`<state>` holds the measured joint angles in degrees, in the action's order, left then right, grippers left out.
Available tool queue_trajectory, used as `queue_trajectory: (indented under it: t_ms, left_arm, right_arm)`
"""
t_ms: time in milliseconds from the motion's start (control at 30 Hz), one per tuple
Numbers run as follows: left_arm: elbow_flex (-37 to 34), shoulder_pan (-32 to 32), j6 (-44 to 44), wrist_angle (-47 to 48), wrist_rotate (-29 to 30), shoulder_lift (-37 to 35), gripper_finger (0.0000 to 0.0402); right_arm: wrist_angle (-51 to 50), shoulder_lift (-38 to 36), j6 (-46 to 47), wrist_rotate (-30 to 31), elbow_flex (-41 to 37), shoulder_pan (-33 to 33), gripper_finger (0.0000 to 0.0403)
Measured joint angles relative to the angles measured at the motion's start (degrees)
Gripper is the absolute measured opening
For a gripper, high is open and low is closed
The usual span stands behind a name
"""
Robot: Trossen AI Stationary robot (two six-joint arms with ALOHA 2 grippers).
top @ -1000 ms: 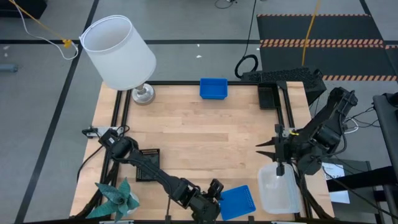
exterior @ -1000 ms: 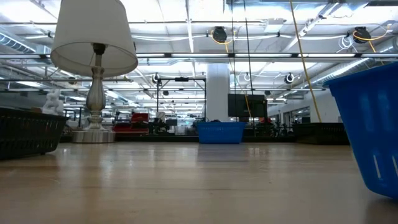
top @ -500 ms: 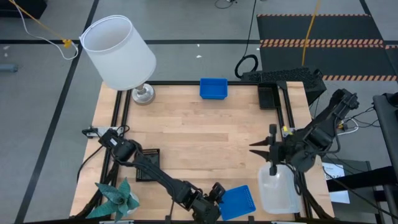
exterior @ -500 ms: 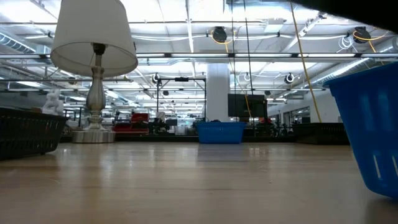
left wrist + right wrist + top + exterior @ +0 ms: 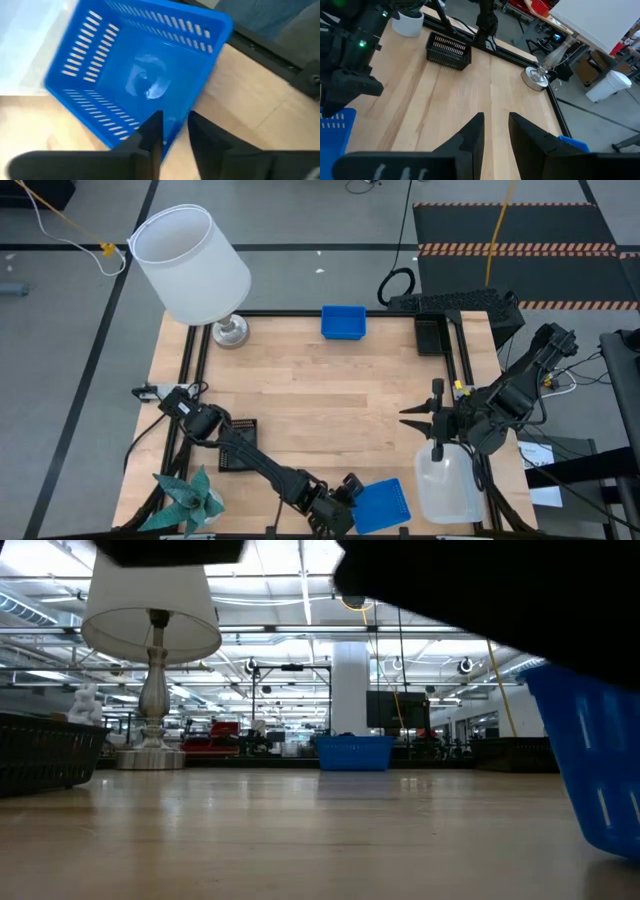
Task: Stack baskets by color
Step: Stack the bottom blue bin on top of the top blue bin
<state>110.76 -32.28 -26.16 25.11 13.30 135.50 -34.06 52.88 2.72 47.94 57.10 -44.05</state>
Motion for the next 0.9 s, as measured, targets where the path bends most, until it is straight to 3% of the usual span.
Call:
queue_trajectory:
  t_ms: [200,367,600,767,900]
  left_arm:
    - [0.02,0.95,-1.12,-0.09,0.23,-0.02,0.0013]
    - [0.02,0.49,-3.88,1.68,4.86,-0.03,0.0017]
    - [-0.05,0.17,-10.67,15.23,12.27,-5.71,0.0008]
    - [-0.06,0.93,-17.22,22.43,12.66,-10.74,0.0008]
    - [0.02,2.07,-16.41,26.23,12.8,-15.94,0.0007]
  right_arm:
    - [0.02,0.0,0.0,-0.02,0.0,0.0,0.0084]
    - [0.02,0.0,0.53,-0.06,0.0,0.0,0.0084]
    - [1.04,1.35,1.68,-0.42,0.0,0.62,0.0084]
    - [3.76,4.43,-0.32,-9.18,-0.02,3.65,0.0084]
    - [4.29,7.11,-1.02,-21.59,-0.02,6.17,0.0084]
